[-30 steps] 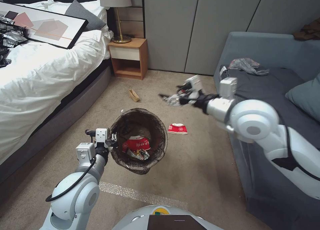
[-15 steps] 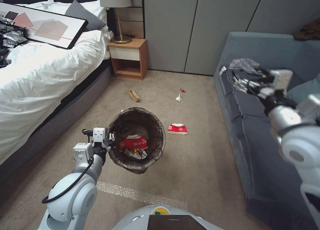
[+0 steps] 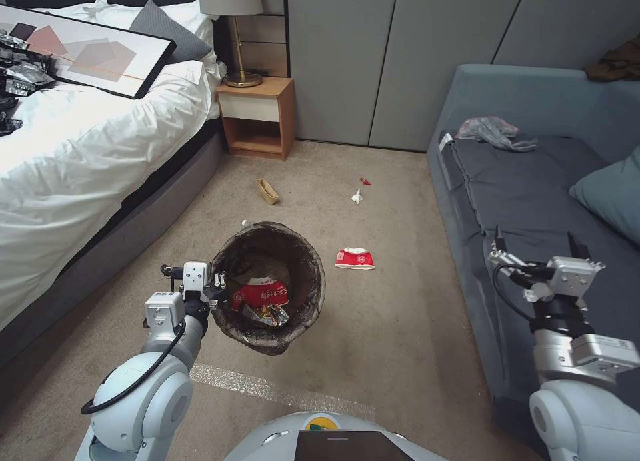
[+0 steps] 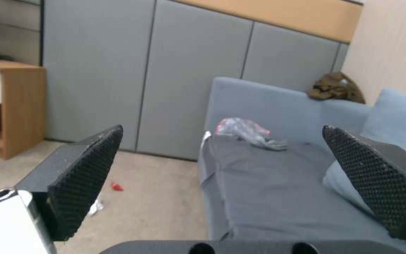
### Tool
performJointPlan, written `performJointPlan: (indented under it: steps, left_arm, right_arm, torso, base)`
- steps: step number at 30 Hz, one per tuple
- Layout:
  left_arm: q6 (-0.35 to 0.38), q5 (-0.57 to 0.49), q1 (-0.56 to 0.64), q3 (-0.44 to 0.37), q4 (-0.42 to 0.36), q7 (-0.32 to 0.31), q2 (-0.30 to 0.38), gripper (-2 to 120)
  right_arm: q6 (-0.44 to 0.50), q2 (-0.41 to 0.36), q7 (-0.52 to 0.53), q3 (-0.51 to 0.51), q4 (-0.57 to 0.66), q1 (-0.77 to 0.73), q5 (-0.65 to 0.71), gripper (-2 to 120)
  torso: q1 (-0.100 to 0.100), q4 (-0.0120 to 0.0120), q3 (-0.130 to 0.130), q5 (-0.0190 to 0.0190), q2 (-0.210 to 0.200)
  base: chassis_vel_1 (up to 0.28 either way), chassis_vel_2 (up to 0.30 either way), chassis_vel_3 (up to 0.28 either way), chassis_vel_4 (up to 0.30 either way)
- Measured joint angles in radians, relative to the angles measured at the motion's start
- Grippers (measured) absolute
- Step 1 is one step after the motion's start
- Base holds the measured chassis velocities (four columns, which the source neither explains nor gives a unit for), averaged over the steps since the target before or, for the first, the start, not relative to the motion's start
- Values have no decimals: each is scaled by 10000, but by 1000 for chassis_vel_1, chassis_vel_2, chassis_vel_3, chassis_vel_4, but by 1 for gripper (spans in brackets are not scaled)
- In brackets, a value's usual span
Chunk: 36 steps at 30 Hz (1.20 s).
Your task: Pick up the trash bin, then pick up the garbage from the floor and place it into the trash bin.
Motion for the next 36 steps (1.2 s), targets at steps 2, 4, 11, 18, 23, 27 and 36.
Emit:
performJointPlan:
  steps: [2,4,11,18,23,27,36]
  left_arm:
    - [0,0,1,0,0,0,2,0]
    - [0,0,9,-6,0,2,21,0]
    - [0,10,16,-14,0,4,14,0]
    - [0,57,2,-37,1,19,5,0]
    - [0,202,-24,-34,4,139,-53,0]
    - [0,209,-40,-33,6,170,-51,0]
    - [0,280,-45,-38,12,206,-72,0]
  right_arm:
    - [14,15,-6,-14,-9,-4,-18,100]
    - [326,262,-122,-260,-205,-61,-323,100]
    - [636,495,-266,-499,-494,-72,-617,100]
    - [720,527,-266,-841,-841,117,-662,100]
    - [558,355,-104,-1124,-934,496,-545,100]
    - [440,275,-72,-1151,-964,670,-483,100]
    - [415,183,-62,-1226,-1092,804,-401,100]
  torso:
    - [0,0,0,0,0]
    - [0,-1,1,0,0]
    - [0,-4,1,3,0]
    - [0,-3,1,3,0]
    - [0,-4,1,3,0]
    - [0,-4,1,3,0]
    - [0,-5,1,3,0]
  base:
    - [0,0,0,0]
    - [0,0,0,0]
    - [0,0,0,0]
    - [0,0,0,0]
    - [-8,6,11,-8]
    - [-65,51,51,-66]
    - [-80,94,107,-88]
